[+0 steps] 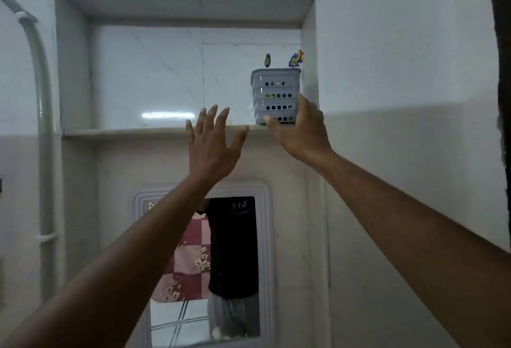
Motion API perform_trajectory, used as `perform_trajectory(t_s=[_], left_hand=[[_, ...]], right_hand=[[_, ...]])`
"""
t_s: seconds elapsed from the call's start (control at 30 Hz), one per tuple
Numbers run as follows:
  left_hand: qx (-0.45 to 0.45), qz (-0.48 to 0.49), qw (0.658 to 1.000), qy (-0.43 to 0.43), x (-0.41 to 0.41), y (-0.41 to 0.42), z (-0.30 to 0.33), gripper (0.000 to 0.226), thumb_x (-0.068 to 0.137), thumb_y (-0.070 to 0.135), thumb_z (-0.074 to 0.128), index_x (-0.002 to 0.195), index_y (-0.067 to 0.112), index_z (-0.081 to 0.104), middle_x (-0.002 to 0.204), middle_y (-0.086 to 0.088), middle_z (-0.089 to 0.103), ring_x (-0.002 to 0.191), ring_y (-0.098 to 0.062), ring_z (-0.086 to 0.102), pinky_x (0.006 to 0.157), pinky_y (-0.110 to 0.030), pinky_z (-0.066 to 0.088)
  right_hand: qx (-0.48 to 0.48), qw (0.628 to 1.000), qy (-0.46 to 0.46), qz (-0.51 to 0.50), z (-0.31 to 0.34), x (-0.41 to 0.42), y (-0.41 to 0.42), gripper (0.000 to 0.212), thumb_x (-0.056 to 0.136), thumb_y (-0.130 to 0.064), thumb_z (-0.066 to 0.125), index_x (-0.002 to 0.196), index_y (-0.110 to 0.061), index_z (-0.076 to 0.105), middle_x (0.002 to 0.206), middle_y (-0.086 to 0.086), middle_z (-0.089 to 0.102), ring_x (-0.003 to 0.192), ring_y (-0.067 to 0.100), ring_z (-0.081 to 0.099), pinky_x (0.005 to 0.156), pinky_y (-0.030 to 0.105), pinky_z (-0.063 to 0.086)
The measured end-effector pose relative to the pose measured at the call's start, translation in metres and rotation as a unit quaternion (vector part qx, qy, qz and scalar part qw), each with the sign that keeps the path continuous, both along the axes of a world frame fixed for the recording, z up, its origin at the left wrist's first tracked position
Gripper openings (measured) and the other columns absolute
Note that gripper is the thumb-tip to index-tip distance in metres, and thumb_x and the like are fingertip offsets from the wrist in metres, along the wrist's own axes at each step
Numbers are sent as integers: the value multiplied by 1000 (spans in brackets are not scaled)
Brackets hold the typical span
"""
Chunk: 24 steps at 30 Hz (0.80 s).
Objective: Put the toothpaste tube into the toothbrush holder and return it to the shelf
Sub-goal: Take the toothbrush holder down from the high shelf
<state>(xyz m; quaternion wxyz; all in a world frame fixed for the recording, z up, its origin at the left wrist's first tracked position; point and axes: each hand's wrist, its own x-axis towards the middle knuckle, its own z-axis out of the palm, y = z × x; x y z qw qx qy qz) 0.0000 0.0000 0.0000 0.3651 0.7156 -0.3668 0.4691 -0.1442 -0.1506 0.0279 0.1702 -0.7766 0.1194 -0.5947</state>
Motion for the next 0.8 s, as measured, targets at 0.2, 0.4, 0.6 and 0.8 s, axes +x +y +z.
perform_trajectory(t_s=[0.2,0.4,0.6,0.8], left_hand=[[-35,58,997,-42,26,-21,-4,73,104,78,33,157,31,53,167,5,47,165,-21,21,134,-53,-5],[-64,71,993,-68,35,-25,-5,70,103,78,38,149,31,60,153,9,61,158,-21,36,134,-53,5],[-91,67,991,-70,34,-25,-3,63,100,79,45,127,30,74,130,10,71,143,-17,52,134,-49,9],[-72,62,994,-50,29,-21,-1,68,99,81,43,129,29,74,131,8,72,141,-18,53,134,-50,9]], right_hand=[[26,999,-9,-21,16,37,-1,130,91,-70,83,178,-8,9,169,18,42,153,39,49,121,56,51],[35,998,-4,-52,19,56,-9,145,84,-78,84,178,-10,-3,168,21,45,151,42,53,124,59,47],[54,997,-37,-30,18,54,-10,139,80,-75,88,176,-10,12,162,17,51,144,40,59,118,57,54],[53,992,-116,-25,9,33,-3,130,72,-71,93,168,-12,30,154,11,57,134,31,65,105,50,63]])
